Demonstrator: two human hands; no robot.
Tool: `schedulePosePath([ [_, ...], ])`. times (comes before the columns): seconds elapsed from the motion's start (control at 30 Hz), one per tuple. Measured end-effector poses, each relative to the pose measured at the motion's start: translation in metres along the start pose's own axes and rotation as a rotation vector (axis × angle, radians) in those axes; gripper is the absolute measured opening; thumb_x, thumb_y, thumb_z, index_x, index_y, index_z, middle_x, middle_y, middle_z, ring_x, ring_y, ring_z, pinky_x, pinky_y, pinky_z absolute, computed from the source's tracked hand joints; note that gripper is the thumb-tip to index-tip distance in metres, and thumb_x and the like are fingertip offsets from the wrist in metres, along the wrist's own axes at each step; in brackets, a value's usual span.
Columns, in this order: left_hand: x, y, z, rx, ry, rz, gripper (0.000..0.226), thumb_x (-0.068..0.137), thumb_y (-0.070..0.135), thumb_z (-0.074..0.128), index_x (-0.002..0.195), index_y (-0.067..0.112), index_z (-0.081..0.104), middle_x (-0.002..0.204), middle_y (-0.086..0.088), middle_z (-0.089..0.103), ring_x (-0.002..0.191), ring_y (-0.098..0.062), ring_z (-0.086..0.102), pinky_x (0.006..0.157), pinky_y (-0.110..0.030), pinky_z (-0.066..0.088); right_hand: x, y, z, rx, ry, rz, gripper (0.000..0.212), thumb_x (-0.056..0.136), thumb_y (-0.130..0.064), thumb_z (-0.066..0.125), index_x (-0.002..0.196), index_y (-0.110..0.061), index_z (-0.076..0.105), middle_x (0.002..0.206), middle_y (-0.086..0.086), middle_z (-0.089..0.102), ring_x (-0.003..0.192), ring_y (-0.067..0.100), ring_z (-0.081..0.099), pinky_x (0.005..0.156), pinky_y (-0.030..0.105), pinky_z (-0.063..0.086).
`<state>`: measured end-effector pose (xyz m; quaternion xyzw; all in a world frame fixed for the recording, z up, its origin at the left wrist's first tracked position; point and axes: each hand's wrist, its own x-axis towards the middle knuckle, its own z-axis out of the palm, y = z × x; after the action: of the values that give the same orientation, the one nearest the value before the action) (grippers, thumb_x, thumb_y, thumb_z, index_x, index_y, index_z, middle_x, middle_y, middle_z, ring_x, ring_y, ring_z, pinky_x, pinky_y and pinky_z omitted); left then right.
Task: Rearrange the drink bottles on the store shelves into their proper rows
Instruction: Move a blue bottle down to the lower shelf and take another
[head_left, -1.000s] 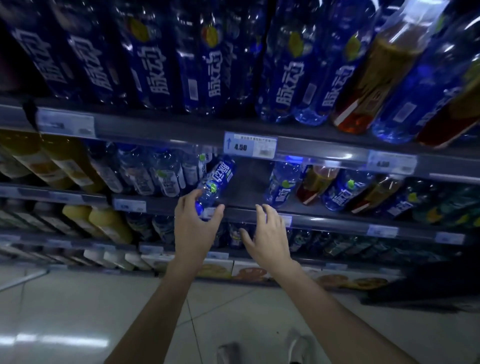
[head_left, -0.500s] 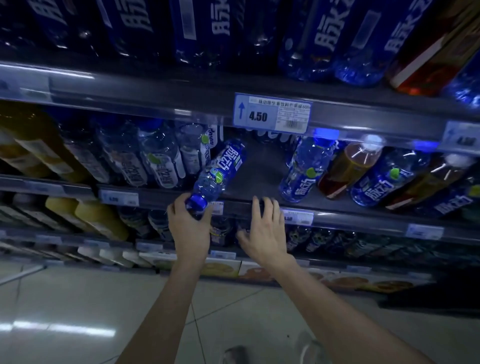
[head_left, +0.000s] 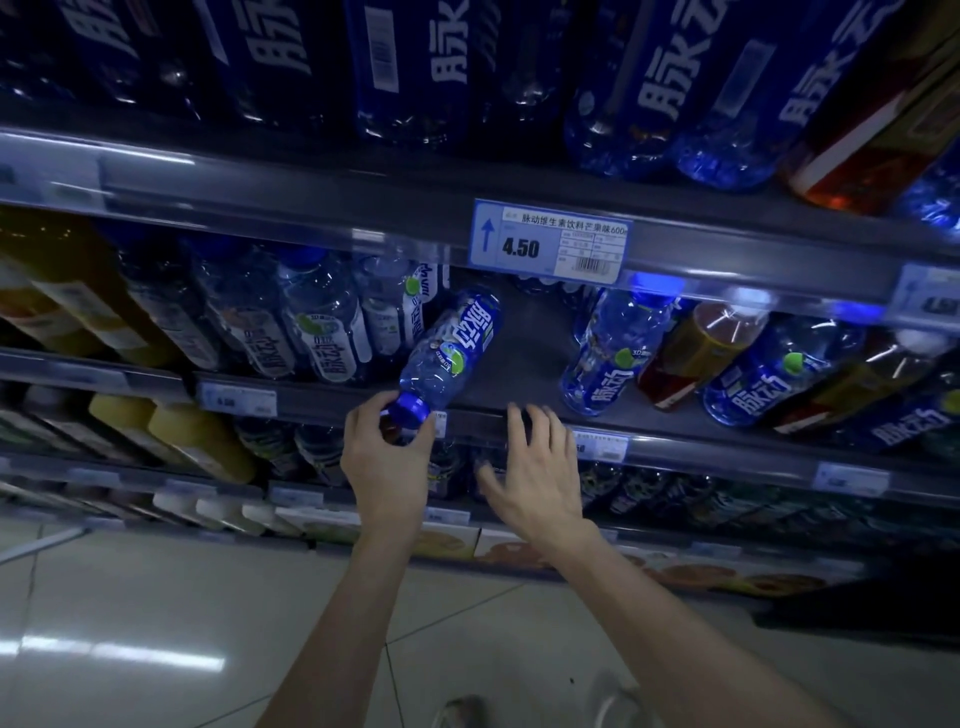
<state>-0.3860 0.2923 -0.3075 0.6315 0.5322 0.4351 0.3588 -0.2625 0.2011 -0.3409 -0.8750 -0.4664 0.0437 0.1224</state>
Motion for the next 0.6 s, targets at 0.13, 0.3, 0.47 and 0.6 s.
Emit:
schedulePosePath([
  [0.13, 0.004, 0.008, -0.004, 0.002, 0.020, 0.096, 0.042, 0.070, 0.013, 0.084, 0.107, 0.017, 0.064, 0.103, -0.001, 0.060, 0.084, -0.002, 0.055, 0.074, -0.001, 0.037, 0.001, -0.002, 0.000, -0.012, -0.015, 0.003, 0.074, 0.086, -0.055, 0.039, 0.147, -0.014, 0.029, 0.148, 0.011, 0.035, 0.141, 0.030, 0.021, 0.115, 0.049, 0.020],
  [0.3, 0.010, 0.024, -0.010, -0.010, 0.019, 0.179, 0.042, 0.070, 0.014, 0.083, 0.109, 0.016, 0.065, 0.105, -0.003, 0.061, 0.088, -0.003, 0.055, 0.078, -0.002, 0.039, 0.001, -0.001, 0.000, -0.024, -0.013, -0.004, 0.076, 0.087, -0.059, 0.036, 0.146, -0.013, 0.030, 0.146, 0.011, 0.036, 0.141, 0.030, 0.023, 0.115, 0.049, 0.020],
  [0.47, 0.019, 0.051, -0.018, -0.031, 0.008, 0.331, 0.041, 0.075, 0.013, 0.080, 0.113, 0.012, 0.066, 0.108, 0.002, 0.058, 0.091, -0.009, 0.060, 0.085, -0.009, 0.044, 0.000, -0.001, -0.002, -0.016, 0.000, -0.009, 0.078, 0.086, -0.065, 0.032, 0.144, -0.014, 0.032, 0.144, 0.010, 0.039, 0.139, 0.030, 0.025, 0.114, 0.050, 0.022],
  [0.6, 0.027, 0.071, -0.019, -0.063, -0.010, 0.371, 0.043, 0.076, 0.014, 0.080, 0.116, 0.011, 0.066, 0.112, 0.000, 0.059, 0.098, -0.013, 0.061, 0.090, -0.020, 0.048, -0.001, 0.001, -0.002, -0.023, -0.014, -0.011, 0.081, 0.088, -0.071, 0.027, 0.146, -0.015, 0.030, 0.145, 0.009, 0.038, 0.140, 0.030, 0.025, 0.115, 0.051, 0.021],
])
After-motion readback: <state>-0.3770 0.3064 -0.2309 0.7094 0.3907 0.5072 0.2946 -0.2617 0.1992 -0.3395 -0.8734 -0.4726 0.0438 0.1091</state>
